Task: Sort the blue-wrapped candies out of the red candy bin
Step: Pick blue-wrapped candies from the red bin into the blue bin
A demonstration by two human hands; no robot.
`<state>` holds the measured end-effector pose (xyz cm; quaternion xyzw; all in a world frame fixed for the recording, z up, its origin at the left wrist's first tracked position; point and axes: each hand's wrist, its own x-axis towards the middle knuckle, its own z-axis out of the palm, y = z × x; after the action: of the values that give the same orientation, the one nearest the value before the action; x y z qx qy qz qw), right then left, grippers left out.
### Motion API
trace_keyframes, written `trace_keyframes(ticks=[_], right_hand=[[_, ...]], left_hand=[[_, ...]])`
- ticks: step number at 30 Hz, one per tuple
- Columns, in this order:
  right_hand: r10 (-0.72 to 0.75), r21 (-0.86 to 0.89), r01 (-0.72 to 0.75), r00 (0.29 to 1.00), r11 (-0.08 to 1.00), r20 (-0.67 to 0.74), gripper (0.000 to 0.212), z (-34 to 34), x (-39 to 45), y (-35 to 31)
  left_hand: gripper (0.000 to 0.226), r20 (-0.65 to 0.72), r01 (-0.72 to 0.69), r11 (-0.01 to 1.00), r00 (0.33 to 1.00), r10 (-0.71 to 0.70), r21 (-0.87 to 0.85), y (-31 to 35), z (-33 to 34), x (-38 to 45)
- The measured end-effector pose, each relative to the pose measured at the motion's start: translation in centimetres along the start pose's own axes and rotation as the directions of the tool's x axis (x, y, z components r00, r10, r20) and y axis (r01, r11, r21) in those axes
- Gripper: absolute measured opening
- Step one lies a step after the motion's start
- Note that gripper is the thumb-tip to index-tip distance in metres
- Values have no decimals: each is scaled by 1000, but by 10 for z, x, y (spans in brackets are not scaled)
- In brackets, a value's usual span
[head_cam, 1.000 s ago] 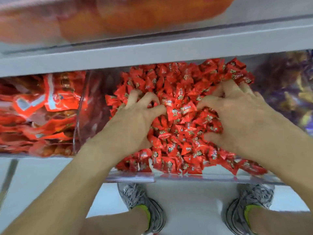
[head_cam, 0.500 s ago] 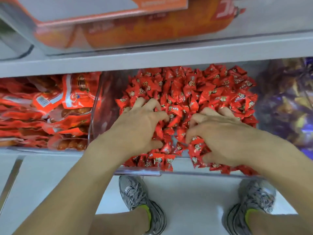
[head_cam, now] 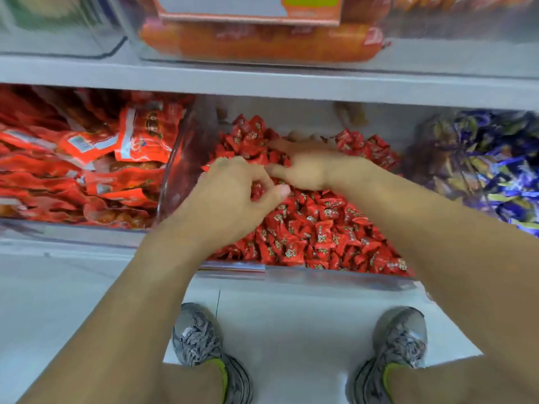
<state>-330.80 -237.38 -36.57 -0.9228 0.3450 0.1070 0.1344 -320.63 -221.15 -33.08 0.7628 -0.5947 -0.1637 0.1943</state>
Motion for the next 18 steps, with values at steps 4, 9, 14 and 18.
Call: trace_keyframes(ticks=[4, 9, 14, 18], right_hand=[[-76, -56, 78, 997, 995, 35, 56, 2, -47, 4], [-190, -161, 216, 969, 963, 160, 50, -7, -112, 10], [-212, 168, 178, 954, 970, 214, 40, -49, -104, 28], [-214, 190, 226, 973, 955, -83, 40, -42, -33, 15]], left_hand=[[50, -195, -27, 1000, 980, 24, -12, 0, 6, 17], [69, 163, -77, 990, 985, 58, 114, -2, 17, 23], [56, 407, -73, 964, 912, -40, 257, 2, 15, 16], [56, 477, -56, 959, 874, -87, 278, 9, 5, 11]])
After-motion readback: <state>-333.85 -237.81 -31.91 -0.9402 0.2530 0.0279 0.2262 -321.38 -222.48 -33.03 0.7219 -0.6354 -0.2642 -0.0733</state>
